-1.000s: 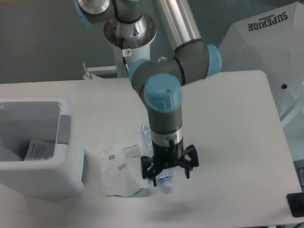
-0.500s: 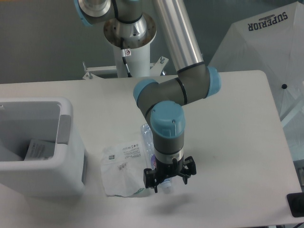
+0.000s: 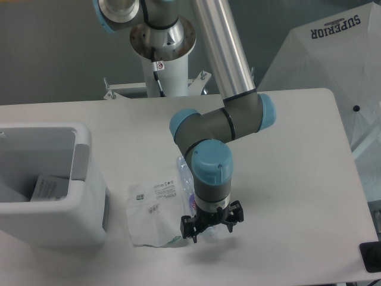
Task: Place the trash in the trash can
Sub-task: 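Close the gripper around the clear plastic bottle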
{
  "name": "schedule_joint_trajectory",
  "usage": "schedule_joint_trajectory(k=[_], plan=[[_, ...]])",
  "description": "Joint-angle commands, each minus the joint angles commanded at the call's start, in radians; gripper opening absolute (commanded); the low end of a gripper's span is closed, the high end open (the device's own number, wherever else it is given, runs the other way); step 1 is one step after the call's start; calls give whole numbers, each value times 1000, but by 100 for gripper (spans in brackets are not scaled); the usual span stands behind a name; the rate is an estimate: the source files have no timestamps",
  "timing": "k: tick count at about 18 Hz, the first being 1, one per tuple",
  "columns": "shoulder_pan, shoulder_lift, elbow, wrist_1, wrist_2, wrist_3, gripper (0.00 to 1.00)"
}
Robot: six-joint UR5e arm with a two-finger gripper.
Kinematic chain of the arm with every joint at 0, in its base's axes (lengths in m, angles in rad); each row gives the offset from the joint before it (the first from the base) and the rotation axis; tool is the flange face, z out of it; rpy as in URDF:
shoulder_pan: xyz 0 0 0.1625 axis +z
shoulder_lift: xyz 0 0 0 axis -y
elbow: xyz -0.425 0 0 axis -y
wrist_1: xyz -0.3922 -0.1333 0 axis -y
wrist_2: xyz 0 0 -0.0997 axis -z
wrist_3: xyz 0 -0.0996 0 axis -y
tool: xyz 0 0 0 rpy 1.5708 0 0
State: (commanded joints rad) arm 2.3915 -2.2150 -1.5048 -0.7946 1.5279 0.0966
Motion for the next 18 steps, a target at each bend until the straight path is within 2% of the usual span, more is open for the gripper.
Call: schedule_joint_trajectory(k=[10,12,15,18], plan=[[0,-28,0,5,6,3,99],[0,-29,-2,5,6,3,94],[-2,-26,-6,6,6,3,77],[-2,-26,-6,6,6,0,72]])
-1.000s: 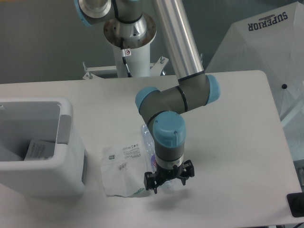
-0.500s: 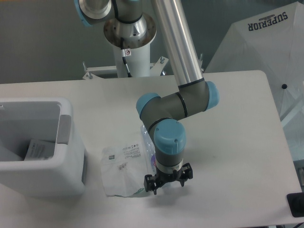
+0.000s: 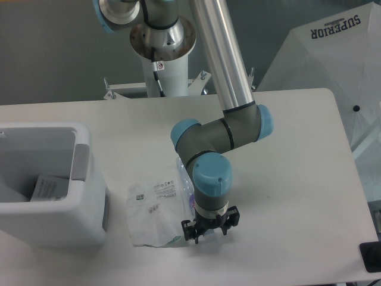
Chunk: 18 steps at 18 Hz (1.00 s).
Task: Place the trash in the trash can
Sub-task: 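Close the gripper around the clear plastic bottle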
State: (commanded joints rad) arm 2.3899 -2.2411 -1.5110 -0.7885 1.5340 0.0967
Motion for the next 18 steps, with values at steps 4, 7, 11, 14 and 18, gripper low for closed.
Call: schedule_joint_trajectory(k=[4,7,11,14,18], plan=[[-2,0,-2,0,0,0,65],[-2,2,-9,2,2,0,53],[-2,5,-14,5,0,3,43],[-2,6,-21,6,2,3,33],[0,11,-18,5,2,0,32]])
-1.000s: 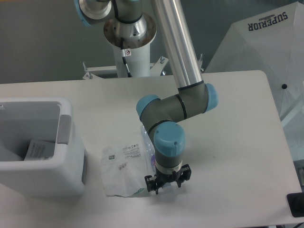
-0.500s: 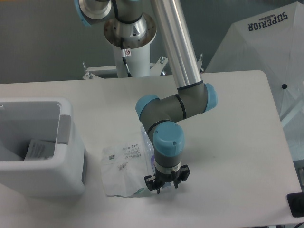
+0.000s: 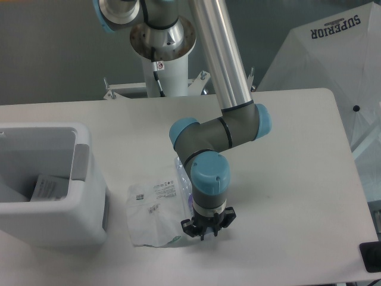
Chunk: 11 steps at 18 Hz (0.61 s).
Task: Place the trash in the trash can
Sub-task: 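Close the gripper around the clear plastic bottle, then lift the bottle and carry it over the white trash bin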
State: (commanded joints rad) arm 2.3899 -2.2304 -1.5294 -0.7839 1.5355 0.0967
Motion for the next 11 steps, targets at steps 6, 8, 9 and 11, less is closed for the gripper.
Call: schedule_joint_trajectory(k=[6,8,9,11], plan=[[47,118,37,0,-5,0,33],[57,172,86,2,-11,3,33],[57,199,107,3,-15,9,33],[52,238,156,40,-17,18,33]])
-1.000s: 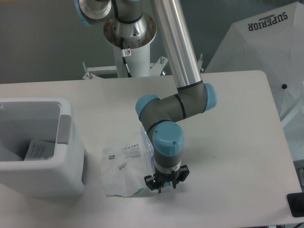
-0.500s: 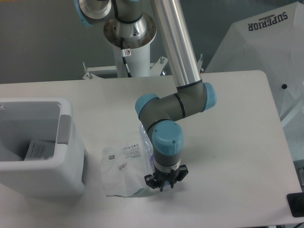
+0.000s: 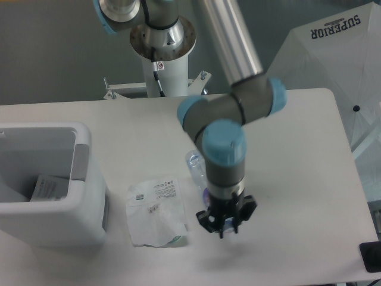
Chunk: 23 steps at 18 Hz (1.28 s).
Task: Place the trash in the trash can
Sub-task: 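Lift the bottle and carry it over the white trash bin, then open the gripper to drop the bottle into the bin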
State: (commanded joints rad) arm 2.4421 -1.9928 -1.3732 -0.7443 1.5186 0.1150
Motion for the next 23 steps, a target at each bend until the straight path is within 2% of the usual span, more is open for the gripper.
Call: schedule_joint_trajectory(k=[2,3,5,7,12,17,23], plan=[[-15,18,49,77,-2,-15,33],[-29,31,77,91,-8,-37,33],[-48,35,150,94,-15,-104,33],[-75,54,184,94,-17,-153,33],[-162,127,183,94,-20,-207,33],[-244,161,190,94,-17,-225,33],[-391,147,187,98,-14,-241,34]])
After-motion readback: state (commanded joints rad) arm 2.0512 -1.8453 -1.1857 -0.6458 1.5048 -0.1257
